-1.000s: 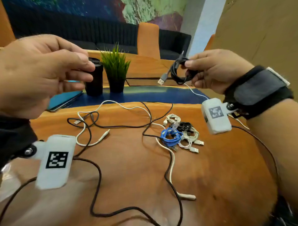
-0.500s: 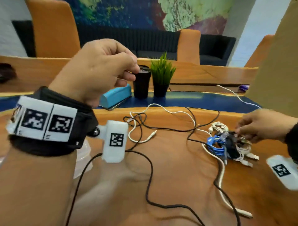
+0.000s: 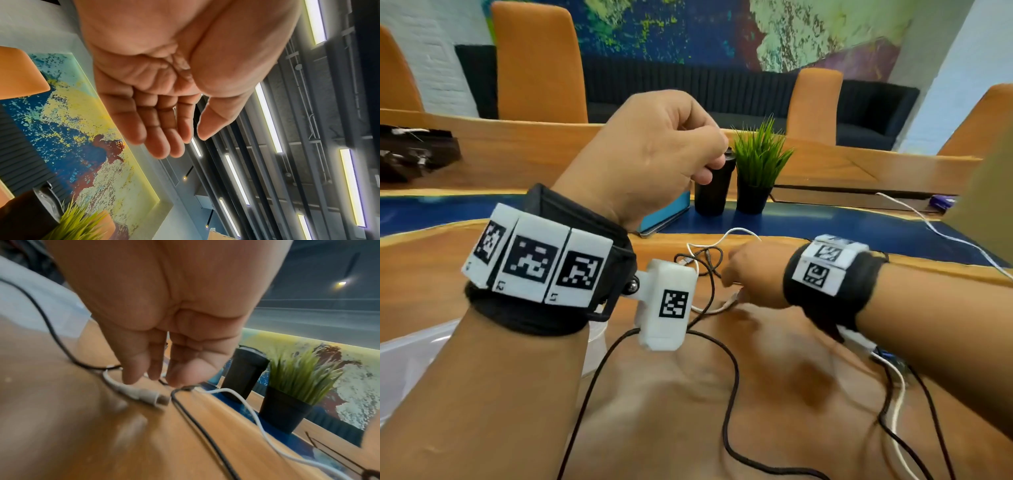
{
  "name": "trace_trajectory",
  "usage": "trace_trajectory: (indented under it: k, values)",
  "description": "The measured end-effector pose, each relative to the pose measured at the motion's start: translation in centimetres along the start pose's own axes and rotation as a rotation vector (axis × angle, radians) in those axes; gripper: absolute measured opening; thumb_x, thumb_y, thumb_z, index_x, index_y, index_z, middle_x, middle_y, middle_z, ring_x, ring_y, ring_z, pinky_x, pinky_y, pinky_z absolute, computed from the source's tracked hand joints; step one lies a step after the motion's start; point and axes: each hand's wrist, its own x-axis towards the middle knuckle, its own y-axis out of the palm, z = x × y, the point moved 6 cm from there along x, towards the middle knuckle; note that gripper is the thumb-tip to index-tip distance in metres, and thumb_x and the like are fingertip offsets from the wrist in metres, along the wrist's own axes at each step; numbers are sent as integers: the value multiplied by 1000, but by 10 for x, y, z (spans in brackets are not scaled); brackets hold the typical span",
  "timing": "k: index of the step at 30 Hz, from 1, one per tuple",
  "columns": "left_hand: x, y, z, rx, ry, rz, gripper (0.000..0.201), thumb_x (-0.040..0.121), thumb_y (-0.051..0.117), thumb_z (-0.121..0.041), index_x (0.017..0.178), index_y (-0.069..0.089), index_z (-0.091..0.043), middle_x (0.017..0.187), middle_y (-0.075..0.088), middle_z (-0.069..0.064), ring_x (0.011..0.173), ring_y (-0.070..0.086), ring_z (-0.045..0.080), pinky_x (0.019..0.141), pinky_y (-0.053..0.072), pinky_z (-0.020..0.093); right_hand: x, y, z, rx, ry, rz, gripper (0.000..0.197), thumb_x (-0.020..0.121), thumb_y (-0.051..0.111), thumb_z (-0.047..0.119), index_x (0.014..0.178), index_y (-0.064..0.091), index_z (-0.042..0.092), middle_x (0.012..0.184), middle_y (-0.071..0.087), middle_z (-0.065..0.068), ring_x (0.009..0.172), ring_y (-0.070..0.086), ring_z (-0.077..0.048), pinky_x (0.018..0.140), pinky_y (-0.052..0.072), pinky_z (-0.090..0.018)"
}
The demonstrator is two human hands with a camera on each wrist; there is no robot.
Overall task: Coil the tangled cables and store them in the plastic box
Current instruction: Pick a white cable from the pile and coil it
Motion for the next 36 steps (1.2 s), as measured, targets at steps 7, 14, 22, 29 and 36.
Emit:
trace_trajectory:
  k: [7,14,22,29,36]
  values:
    - [1,-7,-1,-41,26,-2,9,90,63,-17,92,70,-11,86,76,2,75,72,9,65,55,21,12,18,1,-82,-48,29,11,92,54,27,91,62,18,91,59,2,81,56,-18,71,50,-31]
    - [3,-4,7,-48,5,-1,14,92,61,-23,86,71,-16,85,76,-1,75,71,10,68,53,29,-41,-60,-79,811,256,-542,12,90,60,15,78,63,14,71,69,-4,60,64,-15,57,57,-36]
    - [-7,33,5,-149,-12,64,37,92,59,-46,85,73,-12,88,69,19,84,63,38,77,53,59,-94,-105,-34,942,103,-963,7,88,62,26,84,64,21,71,66,2,62,62,-13,54,55,-31]
    - [-6,25,2,-431,-49,50,24,96,59,-22,92,70,-1,77,66,14,69,60,21,70,55,31,-104,-112,-30,1076,4,-902,16,87,65,33,84,70,18,75,69,-5,67,65,-19,58,58,-35]
    - [-10,24,-9,-782,-54,303,27,92,59,-24,101,70,-1,68,55,1,59,51,13,62,50,28,-93,-150,-60,802,-57,-823,52,84,69,41,132,53,32,128,58,13,117,54,-2,98,49,-32]
